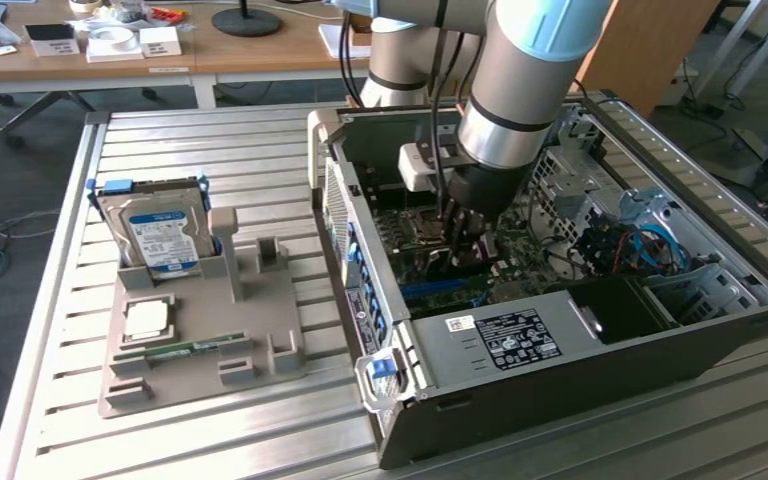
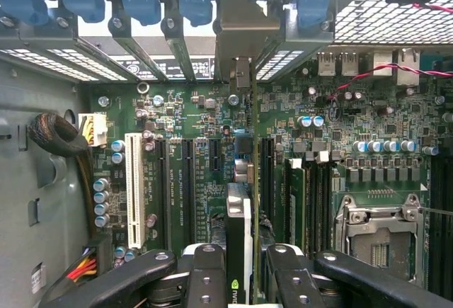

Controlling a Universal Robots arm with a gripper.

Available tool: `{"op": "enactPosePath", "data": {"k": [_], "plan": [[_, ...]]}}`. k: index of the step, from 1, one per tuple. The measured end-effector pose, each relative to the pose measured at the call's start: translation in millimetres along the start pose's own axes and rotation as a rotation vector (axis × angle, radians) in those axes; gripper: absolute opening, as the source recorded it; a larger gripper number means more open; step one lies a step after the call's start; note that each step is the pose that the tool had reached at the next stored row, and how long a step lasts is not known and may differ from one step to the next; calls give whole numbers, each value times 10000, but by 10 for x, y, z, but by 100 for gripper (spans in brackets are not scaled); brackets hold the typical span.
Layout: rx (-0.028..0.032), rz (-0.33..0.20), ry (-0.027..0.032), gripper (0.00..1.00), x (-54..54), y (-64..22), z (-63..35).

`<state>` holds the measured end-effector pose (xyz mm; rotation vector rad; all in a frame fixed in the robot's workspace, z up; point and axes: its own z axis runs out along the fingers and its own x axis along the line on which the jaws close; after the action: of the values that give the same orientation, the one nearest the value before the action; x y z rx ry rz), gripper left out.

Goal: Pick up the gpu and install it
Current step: 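Insert the gpu into the slot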

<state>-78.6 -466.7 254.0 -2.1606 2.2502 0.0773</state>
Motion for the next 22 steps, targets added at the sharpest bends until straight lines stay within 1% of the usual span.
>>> {"op": "enactPosePath", "data": {"k": [4,22], "plan": [[-1,0,10,27,1,2,8],[0,0,8,27,2,5,24]]}}
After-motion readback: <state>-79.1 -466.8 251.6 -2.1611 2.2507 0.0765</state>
